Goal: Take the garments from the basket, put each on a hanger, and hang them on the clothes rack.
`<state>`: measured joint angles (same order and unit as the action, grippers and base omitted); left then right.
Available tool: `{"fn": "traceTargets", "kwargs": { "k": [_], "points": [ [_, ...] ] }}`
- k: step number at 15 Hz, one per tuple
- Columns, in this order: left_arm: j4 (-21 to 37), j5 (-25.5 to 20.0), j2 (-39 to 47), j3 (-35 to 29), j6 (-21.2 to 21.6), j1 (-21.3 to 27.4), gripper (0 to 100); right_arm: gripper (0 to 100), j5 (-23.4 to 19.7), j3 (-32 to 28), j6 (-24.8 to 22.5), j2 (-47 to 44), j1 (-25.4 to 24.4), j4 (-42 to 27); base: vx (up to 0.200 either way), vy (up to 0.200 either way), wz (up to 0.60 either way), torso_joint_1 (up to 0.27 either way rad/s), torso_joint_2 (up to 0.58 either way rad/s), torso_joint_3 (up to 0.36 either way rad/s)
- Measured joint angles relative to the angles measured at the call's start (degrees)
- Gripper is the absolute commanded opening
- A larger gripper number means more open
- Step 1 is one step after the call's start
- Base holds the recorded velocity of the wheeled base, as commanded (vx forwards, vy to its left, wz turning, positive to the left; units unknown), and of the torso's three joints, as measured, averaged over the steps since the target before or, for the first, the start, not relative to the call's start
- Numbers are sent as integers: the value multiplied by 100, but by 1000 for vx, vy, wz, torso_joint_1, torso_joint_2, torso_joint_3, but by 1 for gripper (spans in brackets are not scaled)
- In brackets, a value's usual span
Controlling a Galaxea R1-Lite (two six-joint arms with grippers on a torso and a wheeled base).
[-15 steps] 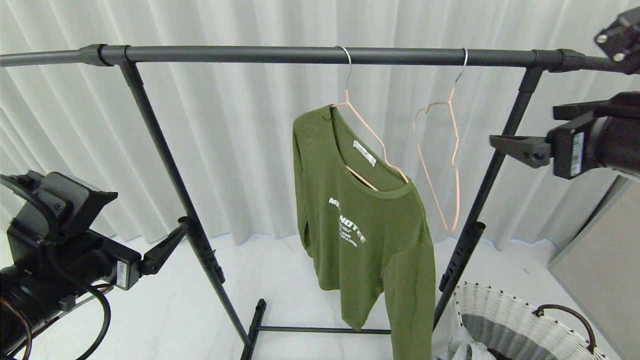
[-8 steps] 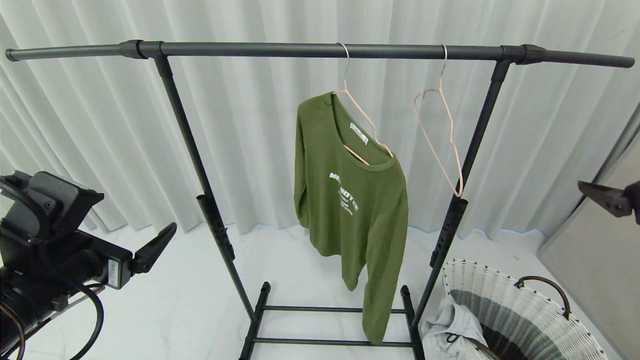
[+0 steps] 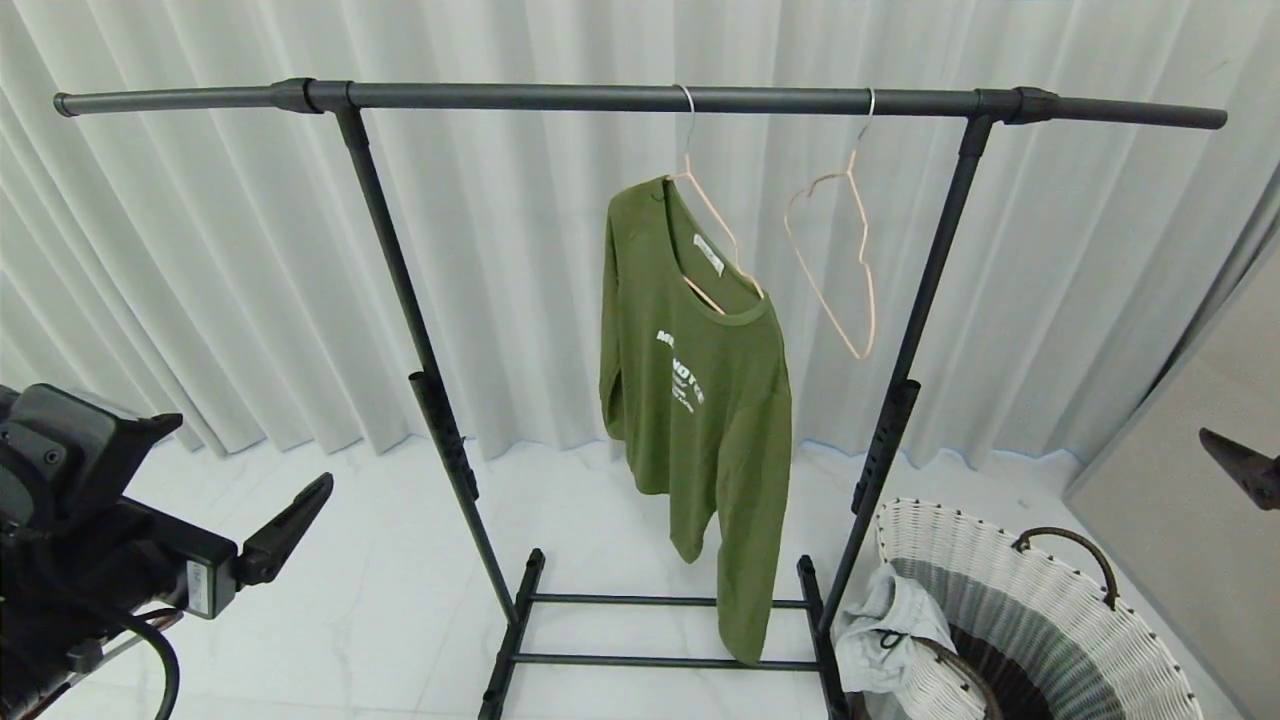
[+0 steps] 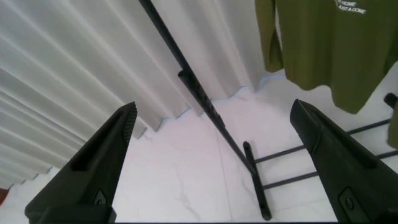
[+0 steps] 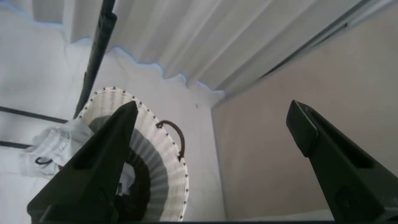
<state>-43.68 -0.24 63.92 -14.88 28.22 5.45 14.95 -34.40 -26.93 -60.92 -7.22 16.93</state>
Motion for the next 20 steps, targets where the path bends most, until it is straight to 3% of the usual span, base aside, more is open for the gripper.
{"fn": "traceTargets", "kwargs": {
  "k": [6, 20],
  "points": [
    [-9, -18, -72, 22, -9, 6, 100, 100, 10, 98, -169, 6, 72, 0, 0, 0, 0, -62, 171, 100],
    [-6, -9, 160, -226, -683, 100, 100, 100, -1, 517, -180, -16, 312, -18, 0, 0, 0, -132, 462, 320]
  ]
}}
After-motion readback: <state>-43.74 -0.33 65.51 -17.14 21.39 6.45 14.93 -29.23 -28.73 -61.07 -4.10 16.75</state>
